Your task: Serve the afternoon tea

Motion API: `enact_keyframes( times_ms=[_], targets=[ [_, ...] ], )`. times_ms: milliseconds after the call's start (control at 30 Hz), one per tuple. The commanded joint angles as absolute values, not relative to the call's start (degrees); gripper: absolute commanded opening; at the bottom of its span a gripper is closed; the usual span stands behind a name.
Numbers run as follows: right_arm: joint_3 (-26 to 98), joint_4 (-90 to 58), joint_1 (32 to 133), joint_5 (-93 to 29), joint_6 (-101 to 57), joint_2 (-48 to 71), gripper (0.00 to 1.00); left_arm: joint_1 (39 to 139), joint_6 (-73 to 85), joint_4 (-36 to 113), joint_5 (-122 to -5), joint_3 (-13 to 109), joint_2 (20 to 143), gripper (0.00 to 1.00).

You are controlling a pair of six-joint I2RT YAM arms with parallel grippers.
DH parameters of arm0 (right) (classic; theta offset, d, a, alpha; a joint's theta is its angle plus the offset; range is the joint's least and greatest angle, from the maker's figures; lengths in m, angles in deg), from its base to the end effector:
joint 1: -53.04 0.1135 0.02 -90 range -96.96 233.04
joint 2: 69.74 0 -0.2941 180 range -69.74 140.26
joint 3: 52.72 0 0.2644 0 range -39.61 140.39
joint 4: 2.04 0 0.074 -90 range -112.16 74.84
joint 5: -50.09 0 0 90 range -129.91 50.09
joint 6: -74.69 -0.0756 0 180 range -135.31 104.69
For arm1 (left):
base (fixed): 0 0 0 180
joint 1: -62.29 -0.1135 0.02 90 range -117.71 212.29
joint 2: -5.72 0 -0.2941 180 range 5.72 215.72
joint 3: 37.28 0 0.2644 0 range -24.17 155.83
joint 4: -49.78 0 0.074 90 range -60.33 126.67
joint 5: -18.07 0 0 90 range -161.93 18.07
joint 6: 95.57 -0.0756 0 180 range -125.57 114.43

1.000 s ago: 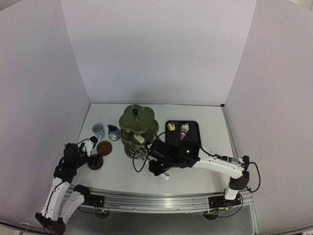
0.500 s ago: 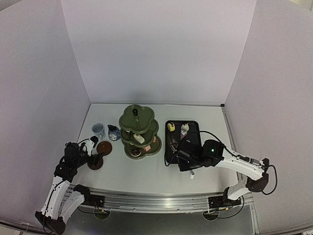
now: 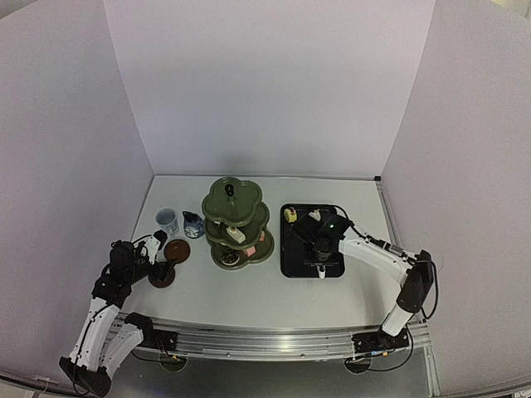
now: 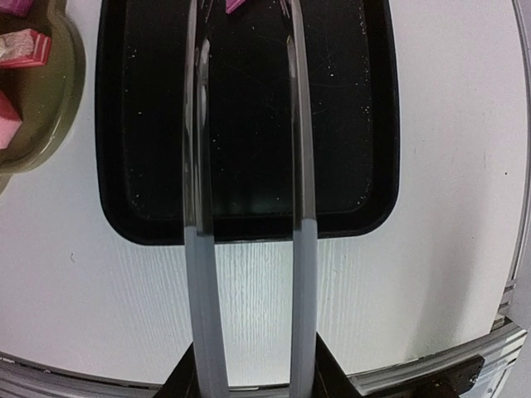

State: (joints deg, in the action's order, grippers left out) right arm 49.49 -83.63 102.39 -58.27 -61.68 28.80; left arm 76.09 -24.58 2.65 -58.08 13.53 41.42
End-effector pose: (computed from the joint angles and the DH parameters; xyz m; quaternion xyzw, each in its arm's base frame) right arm 0.2513 0.2561 0.2787 -0.0087 0.9818 -0.0294 0.1873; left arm 0.1524 -0.0561 0.2759 0.3013 0.8165 -0.0835 0.4854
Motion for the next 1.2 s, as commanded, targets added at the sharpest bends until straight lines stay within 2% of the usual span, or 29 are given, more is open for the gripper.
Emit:
enact_keyframes(
  times_ms=[0,233,533,767,900,933,1000,1067,1167],
  targets=[
    [49.32,-78.54,100.28,-56.6,-59.78,31.99,0.31,75.7,-24.33,3.61,-57.34,13.67,41.46,0.82],
    [46.44,-73.55,98.74,-53.13,-60.13,34.67,0.33,75.69,-24.39,3.56,-57.16,13.69,41.41,0.82],
    [45.73,-71.46,98.31,-53.66,-61.55,38.11,0.35,75.74,-24.4,3.53,-57.01,13.72,41.09,0.82],
    [45.07,-70.25,96.37,-56.1,-63.02,40.01,0.33,75.68,-24.43,3.48,-56.98,13.72,40.81,0.82],
    [45.24,-69.93,95.95,-57.18,-63.43,40.32,0.26,75.7,-24.41,3.53,-56.93,13.7,40.58,0.82],
    [45.22,-69.85,95.86,-57.2,-63.33,40.36,0.22,75.67,-24.43,3.53,-56.9,13.65,40.56,0.82],
    [44.88,-69.86,95.84,-57.0,-63.21,40.21,0.08,75.73,-24.39,3.53,-56.9,13.63,40.52,0.82],
    [43.93,-69.83,95.86,-56.91,-63.25,39.31,0.01,75.71,-24.39,3.54,-56.86,13.63,40.51,0.82],
    [41.8,-69.83,95.85,-56.51,-63.3,36.06,0.0,75.7,-24.43,3.6,-56.81,13.63,40.23,0.82]
  ],
)
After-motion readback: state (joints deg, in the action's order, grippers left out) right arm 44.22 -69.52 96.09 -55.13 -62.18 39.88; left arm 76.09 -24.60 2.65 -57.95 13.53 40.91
